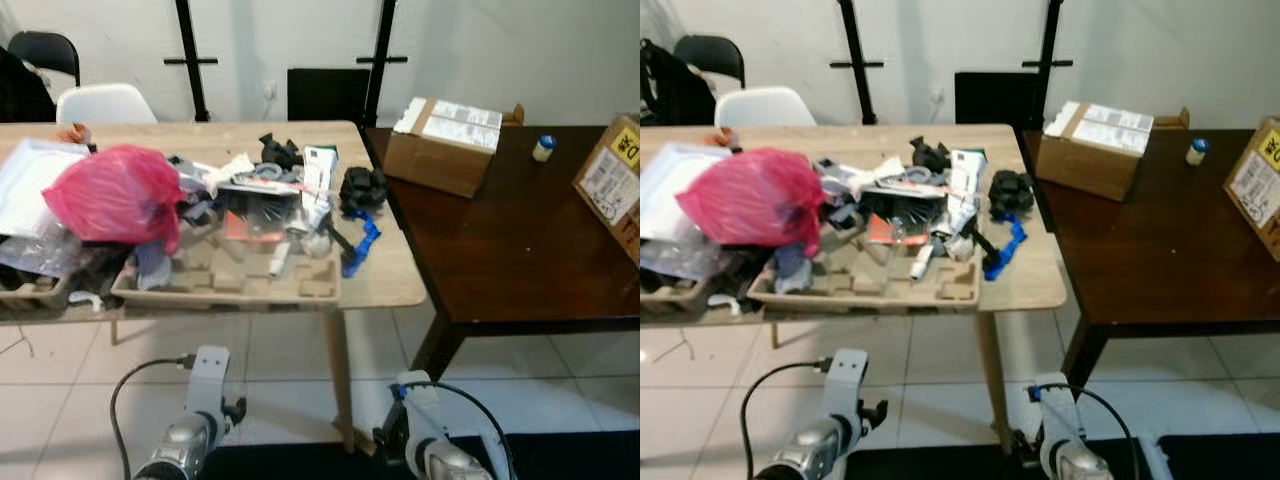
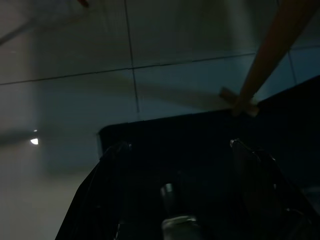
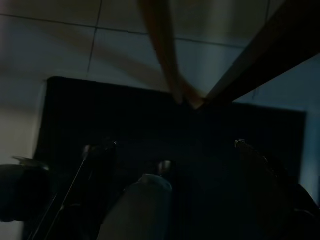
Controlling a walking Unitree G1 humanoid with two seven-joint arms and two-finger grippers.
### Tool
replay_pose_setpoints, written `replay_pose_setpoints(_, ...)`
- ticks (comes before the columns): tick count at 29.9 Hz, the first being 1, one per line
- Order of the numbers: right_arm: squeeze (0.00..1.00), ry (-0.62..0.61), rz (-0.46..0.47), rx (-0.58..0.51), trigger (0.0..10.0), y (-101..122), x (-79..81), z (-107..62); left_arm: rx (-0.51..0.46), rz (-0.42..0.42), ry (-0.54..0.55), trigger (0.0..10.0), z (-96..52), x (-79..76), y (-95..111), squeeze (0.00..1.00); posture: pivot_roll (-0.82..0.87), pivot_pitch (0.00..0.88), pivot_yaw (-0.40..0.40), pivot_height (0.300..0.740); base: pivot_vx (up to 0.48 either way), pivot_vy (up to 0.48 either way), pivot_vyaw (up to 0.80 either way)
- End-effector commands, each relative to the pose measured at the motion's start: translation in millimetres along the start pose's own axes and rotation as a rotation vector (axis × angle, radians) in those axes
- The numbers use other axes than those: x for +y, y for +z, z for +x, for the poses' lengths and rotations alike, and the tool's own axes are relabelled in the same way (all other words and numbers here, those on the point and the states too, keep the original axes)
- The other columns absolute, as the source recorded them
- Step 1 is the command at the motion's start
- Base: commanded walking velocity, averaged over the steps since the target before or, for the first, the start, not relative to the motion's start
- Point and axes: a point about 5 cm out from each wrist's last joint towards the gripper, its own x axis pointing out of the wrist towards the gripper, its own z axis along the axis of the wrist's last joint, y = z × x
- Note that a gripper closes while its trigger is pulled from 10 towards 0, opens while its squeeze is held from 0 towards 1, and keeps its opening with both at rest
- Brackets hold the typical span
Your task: Picking trash to rubbish bin
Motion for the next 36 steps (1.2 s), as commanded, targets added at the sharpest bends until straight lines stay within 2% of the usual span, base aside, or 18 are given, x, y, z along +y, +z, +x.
replay_pose_setpoints(1, 0.0, -0.011, 0.004, 0.005, 10.0, -1, -5.2, -1.2, 0.0, -0.01, 0.005, 10.0, 0.0, -2.9, -3, 0.0, -0.09, 0.034, 0.012, 0.74, 0.0, 0.0, 0.0)
replay_pose_setpoints(10, 0.0, 0.072, -0.102, -0.06, 10.0, 25, -8.7, 0.0, -0.034, 0.009, 0.024, 10.0, -3.1, 8.0, -1, 0.0, -0.08, 0.036, 0.009, 0.74, 0.0, 0.0, 0.0)
replay_pose_setpoints(14, 0.0, 0.225, -0.204, -0.082, 10.0, 38, -1.5, -0.3, -0.047, 0.068, -0.022, 10.0, -6.6, 16.8, 1, 0.0, -0.08, 0.036, 0.007, 0.74, 0.0, 0.0, 0.0)
replay_pose_setpoints(16, 0.0, 0.381, -0.277, -0.071, 10.0, 42, 6.8, -2.8, -0.03, 0.164, -0.173, 10.0, -11.6, 17.9, -2, 0.0, -0.08, 0.038, 0.006, 0.74, 0.0, 0.0, 0.0)
replay_pose_setpoints(17, 0.0, 0.381, -0.277, -0.071, 10.0, 42, 6.8, -2.8, -0.03, 0.164, -0.173, 10.0, -11.6, 17.9, -2, 0.0, -0.08, 0.038, 0.006, 0.74, 0.0, 0.0, 0.0)
replay_pose_setpoints(18, 0.0, 0.498, -0.33, -0.054, 10.0, 43, 13.0, -5.8, 0.008, 0.251, -0.318, 10.0, -17.9, 17.4, -8, 0.0, -0.08, 0.038, 0.005, 0.74, 0.0, 0.0, 0.0)
replay_pose_setpoints(19, 0.0, 0.498, -0.33, -0.054, 10.0, 43, 13.0, -5.8, 0.008, 0.251, -0.318, 10.0, -17.9, 17.4, -8, 0.0, -0.08, 0.038, 0.005, 0.74, 0.0, 0.0, 0.0)
replay_pose_setpoints(20, 0.0, 0.57, -0.338, -0.05, 10.0, 45, 17.0, -8.5, 0.04, 0.301, -0.436, 10.0, -24.7, 17.7, -12, 0.0, -0.08, 0.039, 0.002, 0.74, 0.0, 0.0, 0.0)
replay_pose_setpoints(21, 0.0, 0.57, -0.338, -0.05, 10.0, 45, 17.0, -8.5, 0.04, 0.301, -0.436, 10.0, -24.7, 17.7, -12, 0.0, -0.08, 0.039, 0.002, 0.74, 0.0, 0.0, 0.0)
replay_pose_setpoints(23, 0.0, 0.7, -0.344, -0.063, 10.0, 52, 24.4, -15.1, 0.083, 0.346, -0.625, 10.0, -40.3, 21.3, -13, 0.0, -0.07, 0.042, 0.001, 0.74, 0.0, 0.0, 0.0)
replay_pose_setpoints(24, 0.0, 0.7, -0.344, -0.063, 10.0, 52, 24.4, -15.1, 0.083, 0.346, -0.625, 10.0, -40.3, 21.3, -13, 0.0, -0.07, 0.042, 0.001, 0.74, 0.0, 0.0, 0.0)
replay_pose_setpoints(26, 0.0, 0.821, -0.31, -0.122, 10.0, 73, 31.7, -25.5, 0.018, 0.305, -0.728, 10.0, -59.4, 28.6, 15, 0.0, -0.07, 0.043, 0.0, 0.74, 0.0, 0.0, 0.0)
replay_pose_setpoints(27, 0.0, 0.821, -0.31, -0.122, 10.0, 73, 31.7, -25.5, 0.018, 0.305, -0.728, 10.0, -59.4, 28.6, 15, 0.0, -0.07, 0.043, 0.0, 0.74, 0.0, 0.0, 0.0)
replay_pose_setpoints(28, 0.0, 0.89, -0.292, -0.178, 10.0, 90, 36.1, -34.5, -0.041, 0.274, -0.776, 10.0, -72.6, 30.6, 38, 0.0, -0.06, 0.042, 0.0, 0.74, 0.0, 0.0, 0.0)
replay_pose_setpoints(30, 0.0, 1.013, -0.267, -0.267, 10.0, 118, 44.0, -52.6, -0.135, 0.263, -0.862, 10.0, -95.8, 27.9, 75, 0.0, -0.06, 0.042, 0.001, 0.74, 0.0, 0.0, 0.0)
replay_pose_setpoints(34, 0.0, 1.132, -0.282, -0.364, 10.0, 149, 49.9, -74.0, -0.344, 0.263, -0.942, 10.0, -118.7, 19.0, 123, 0.0, -0.06, 0.039, 0.0, 0.74, 0.0, 0.0, 0.0)
replay_pose_setpoints(35, 0.0, 1.176, -0.316, -0.406, 10.0, 163, 52.0, -84.9, -0.452, 0.278, -0.979, 10.0, -130.5, 13.1, 147, 0.0, -0.06, 0.039, 0.0, 0.74, 0.0, 0.0, 0.0)
replay_pose_setpoints(36, 0.0, 1.176, -0.316, -0.406, 10.0, 163, 52.0, -84.9, -0.452, 0.278, -0.979, 10.0, -130.5, 13.1, 147, 0.0, -0.06, 0.039, 0.0, 0.74, 0.0, 0.0, 0.0)
